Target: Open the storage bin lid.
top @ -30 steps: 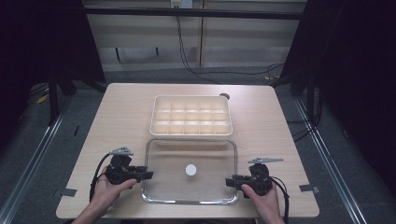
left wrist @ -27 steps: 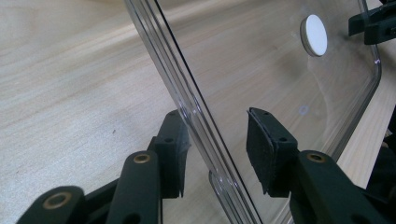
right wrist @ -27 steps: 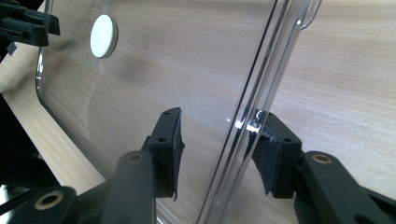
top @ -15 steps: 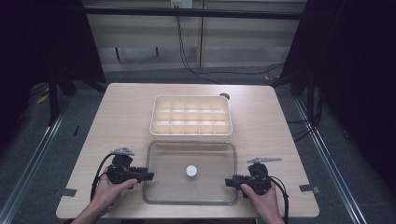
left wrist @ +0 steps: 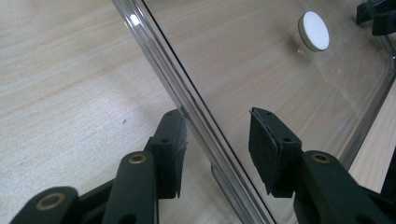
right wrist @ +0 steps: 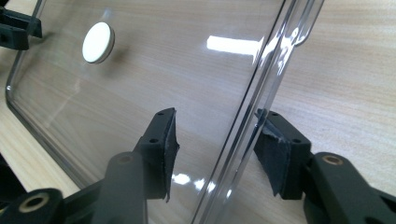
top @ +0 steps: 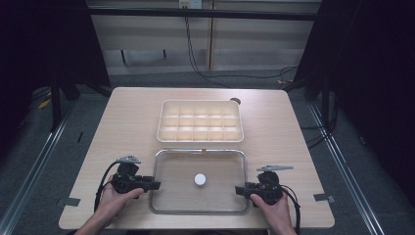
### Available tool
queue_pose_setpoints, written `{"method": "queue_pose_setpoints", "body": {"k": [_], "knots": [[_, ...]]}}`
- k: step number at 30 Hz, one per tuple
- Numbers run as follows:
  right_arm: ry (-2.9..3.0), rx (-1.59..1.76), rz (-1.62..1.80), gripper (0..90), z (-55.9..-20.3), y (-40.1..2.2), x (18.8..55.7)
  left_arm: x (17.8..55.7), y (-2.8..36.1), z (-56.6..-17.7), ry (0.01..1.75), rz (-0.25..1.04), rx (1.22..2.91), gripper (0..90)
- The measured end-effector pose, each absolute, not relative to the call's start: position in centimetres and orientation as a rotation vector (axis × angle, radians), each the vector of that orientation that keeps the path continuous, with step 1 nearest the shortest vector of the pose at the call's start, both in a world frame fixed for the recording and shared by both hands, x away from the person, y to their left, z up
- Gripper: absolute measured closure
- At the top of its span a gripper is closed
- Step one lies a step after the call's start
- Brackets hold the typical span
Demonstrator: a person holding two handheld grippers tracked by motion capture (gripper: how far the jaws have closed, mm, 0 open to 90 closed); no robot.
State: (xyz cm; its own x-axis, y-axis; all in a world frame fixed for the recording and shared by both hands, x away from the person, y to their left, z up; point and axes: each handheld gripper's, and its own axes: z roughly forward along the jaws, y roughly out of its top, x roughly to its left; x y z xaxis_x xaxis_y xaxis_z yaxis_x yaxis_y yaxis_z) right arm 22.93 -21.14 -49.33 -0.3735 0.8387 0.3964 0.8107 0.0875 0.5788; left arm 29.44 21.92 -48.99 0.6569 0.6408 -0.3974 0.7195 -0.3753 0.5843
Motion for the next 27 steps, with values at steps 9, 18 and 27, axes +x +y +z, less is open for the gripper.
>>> {"method": "queue_pose_setpoints", "body": {"k": [9,18,27], "knots": [[2.282,1.719,1.154,47.7,-49.3,-21.3,23.0,29.5,21.7,-49.1,1.061,-0.123,2.137,56.4],[2.278,1.689,1.203,39.8,-49.0,-21.4,22.9,29.2,21.4,-48.8,1.028,-0.045,2.161,51.9],[2.275,1.692,1.262,34.9,-48.7,-22.4,23.5,29.5,22.3,-48.3,1.048,-0.069,2.080,41.0]]}}
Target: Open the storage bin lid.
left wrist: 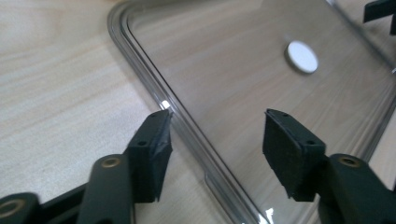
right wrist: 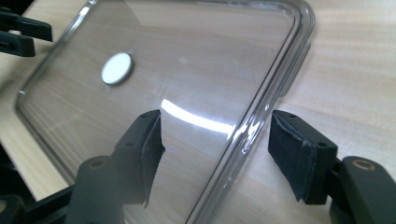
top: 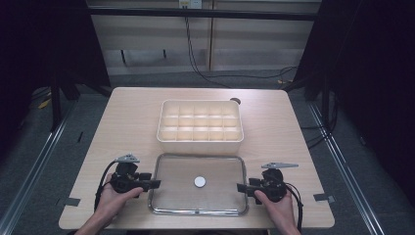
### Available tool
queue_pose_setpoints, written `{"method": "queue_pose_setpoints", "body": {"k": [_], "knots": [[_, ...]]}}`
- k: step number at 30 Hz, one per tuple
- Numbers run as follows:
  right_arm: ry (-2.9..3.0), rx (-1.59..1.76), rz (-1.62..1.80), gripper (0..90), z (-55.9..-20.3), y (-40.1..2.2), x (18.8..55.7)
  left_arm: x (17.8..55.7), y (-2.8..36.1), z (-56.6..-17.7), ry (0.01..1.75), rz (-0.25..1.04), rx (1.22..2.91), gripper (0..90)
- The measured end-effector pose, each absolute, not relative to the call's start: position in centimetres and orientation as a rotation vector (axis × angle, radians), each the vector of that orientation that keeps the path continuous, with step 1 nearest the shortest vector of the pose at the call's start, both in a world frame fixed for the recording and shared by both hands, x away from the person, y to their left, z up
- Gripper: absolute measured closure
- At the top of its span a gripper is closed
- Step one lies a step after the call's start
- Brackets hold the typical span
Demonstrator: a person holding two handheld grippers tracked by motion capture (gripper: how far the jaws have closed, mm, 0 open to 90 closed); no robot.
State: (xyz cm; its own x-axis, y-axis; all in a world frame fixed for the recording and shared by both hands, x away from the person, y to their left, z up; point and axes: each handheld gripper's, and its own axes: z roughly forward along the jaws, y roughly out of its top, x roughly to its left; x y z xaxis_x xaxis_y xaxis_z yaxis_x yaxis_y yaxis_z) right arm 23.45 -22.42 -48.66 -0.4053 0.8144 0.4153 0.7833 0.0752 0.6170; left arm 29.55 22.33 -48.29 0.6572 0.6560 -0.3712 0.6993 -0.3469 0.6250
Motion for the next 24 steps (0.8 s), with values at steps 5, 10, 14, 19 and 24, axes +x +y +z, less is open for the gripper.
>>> {"method": "queue_pose_setpoints", "body": {"k": [5,10,14,19,24], "knots": [[2.245,1.626,1.324,32.6,-47.1,-23.0,24.3,30.0,22.8,-46.9,1.036,-0.022,2.058,34.6],[2.169,1.583,1.397,31.5,-45.7,-23.9,25.0,30.8,23.0,-45.8,0.997,0.032,2.011,28.9],[2.122,1.535,1.376,30.6,-44.6,-24.9,25.2,31.0,23.7,-45.5,1.003,0.118,2.010,28.8],[2.010,1.544,1.410,29.7,-44.2,-27.0,25.0,31.3,25.5,-45.7,1.020,0.178,1.968,29.2],[1.963,1.576,1.381,27.3,-44.9,-28.4,25.1,31.5,26.4,-46.1,1.045,0.243,1.946,30.4]]}}
